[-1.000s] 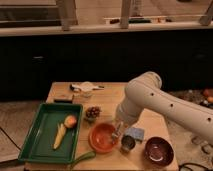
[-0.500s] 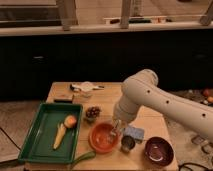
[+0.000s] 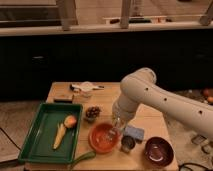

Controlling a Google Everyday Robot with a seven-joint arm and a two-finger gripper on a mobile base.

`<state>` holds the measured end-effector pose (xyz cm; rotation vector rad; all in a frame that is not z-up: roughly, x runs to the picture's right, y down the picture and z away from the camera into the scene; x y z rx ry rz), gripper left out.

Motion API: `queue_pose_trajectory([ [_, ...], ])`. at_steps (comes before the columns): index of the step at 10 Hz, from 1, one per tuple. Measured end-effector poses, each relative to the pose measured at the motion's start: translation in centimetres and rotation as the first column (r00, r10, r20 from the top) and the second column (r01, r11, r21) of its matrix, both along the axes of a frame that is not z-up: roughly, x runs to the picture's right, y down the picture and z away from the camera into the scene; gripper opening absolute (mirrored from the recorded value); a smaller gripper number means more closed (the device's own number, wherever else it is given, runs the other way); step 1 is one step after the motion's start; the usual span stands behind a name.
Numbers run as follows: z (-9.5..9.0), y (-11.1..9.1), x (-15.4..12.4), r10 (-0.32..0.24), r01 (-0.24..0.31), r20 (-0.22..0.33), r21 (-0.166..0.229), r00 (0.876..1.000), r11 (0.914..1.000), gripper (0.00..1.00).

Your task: Place fork in red bowl

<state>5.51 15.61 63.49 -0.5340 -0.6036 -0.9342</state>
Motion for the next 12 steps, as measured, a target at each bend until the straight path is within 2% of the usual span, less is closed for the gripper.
queue_pose_trajectory([
  [12, 0.2, 0.1, -1.1, -0.024, 0.024, 0.013, -0.014, 1.0, 0.9996, 0.0],
])
